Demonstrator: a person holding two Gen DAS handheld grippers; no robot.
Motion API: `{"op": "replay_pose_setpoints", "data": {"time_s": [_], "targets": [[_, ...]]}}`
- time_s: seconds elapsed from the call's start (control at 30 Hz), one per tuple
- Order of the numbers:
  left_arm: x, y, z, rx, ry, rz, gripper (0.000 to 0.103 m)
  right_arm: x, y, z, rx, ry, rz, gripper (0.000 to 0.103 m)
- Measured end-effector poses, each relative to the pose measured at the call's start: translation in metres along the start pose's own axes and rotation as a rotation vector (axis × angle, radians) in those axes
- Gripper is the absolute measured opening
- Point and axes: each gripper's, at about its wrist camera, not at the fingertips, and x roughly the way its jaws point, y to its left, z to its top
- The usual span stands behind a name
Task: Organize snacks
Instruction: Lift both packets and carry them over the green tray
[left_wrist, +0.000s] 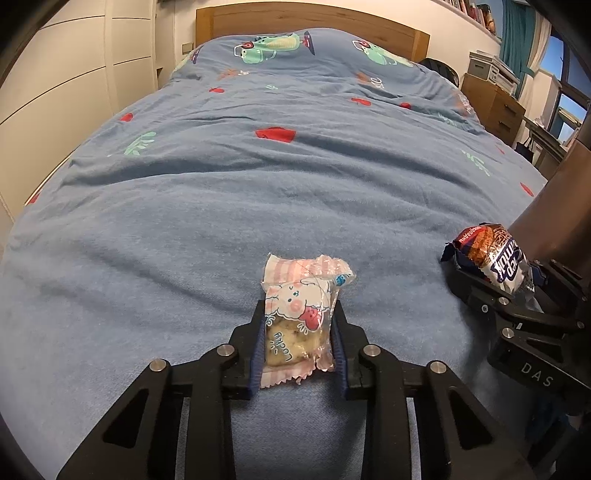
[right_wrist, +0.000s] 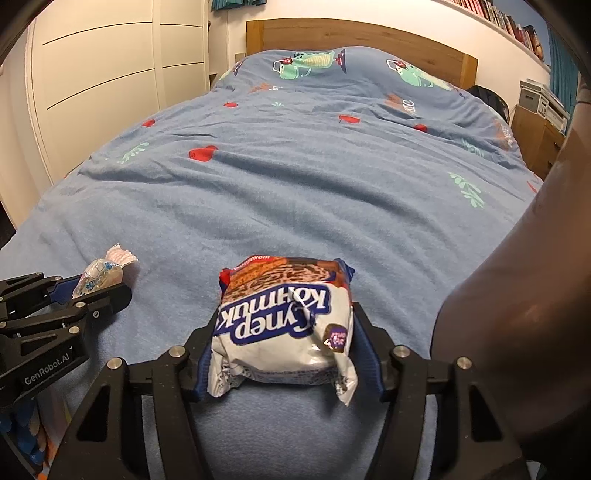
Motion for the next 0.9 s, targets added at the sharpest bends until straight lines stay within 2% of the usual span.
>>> {"op": "replay_pose_setpoints", "data": {"time_s": [0.9], "targets": [[-0.016, -0.009, 0.003, -0.002, -0.020, 0.023, 0.023, -0.021, 0.000, -0.008, -0.003, -0.003, -0.013, 0.103]]}}
